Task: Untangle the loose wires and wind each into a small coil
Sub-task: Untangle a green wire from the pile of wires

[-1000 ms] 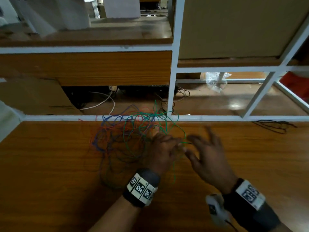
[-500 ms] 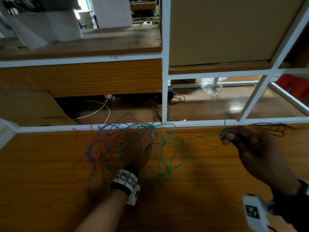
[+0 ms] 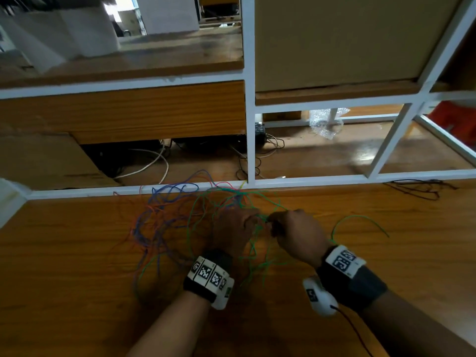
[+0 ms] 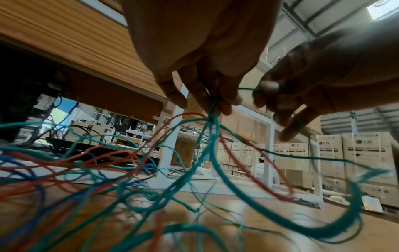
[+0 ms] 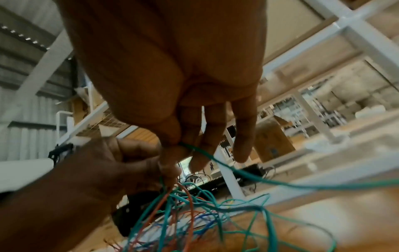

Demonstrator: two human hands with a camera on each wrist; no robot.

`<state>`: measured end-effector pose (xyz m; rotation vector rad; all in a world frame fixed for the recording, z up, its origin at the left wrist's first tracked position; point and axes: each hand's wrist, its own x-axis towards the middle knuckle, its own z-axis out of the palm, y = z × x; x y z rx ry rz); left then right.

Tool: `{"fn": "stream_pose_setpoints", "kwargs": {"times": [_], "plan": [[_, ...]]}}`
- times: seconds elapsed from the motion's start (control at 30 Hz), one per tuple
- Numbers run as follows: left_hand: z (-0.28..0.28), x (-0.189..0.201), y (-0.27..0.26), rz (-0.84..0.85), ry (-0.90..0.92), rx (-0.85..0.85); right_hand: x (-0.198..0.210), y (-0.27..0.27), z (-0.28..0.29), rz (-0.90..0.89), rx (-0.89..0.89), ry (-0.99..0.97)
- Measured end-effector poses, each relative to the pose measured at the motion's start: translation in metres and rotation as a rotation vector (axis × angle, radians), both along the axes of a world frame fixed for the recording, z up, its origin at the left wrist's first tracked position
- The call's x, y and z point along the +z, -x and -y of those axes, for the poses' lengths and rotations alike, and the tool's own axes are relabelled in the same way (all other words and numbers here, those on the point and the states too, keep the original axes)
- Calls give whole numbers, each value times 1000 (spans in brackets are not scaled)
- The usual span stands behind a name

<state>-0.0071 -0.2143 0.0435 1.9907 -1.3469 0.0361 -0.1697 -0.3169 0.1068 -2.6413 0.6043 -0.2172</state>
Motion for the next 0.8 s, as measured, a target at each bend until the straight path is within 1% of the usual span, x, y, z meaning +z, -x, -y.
{"fn": "stream_pose_setpoints", "kwargs": {"times": [0.1,0.27,0.33,0.4,0.47,0.5,0.53,0.57,0.6,0.63,0.67,0.7,0.73,0.8], "plan": [[-11,-7,-5,-23,55,-33,3,3,5,166,44,-115],[-11,-16,-14,-4,96,-11,25,10,16,297,90,-234],[-7,-8,-15,34,73,-2,35,14,20,335,71,-258],[-5,-4,-15,1,65,-39,46,19,25,370,36,-292],[-4,-1,-20,-1,80,-37,56,26,34,427,4,-324],[-4,4,-18,-10,60,-56,60,30,39,460,-16,-323],[-3,11,-17,18,22,-62,64,34,44,486,-33,-315],[-2,17,-17,91,-32,-45,66,40,50,507,-51,-309],[-2,18,-22,129,-118,-46,68,46,55,528,-70,-312],[-3,19,-24,128,-191,-26,71,52,60,555,-97,-327],[-2,16,-28,98,-225,-6,75,59,62,591,-130,-350],[-3,19,-28,18,-241,15,79,67,65,641,-159,-371],[-3,14,-32,-52,-243,35,82,75,69,706,-182,-390],[-3,4,-37,-84,-244,69,82,95,81,790,-277,-399]]}}
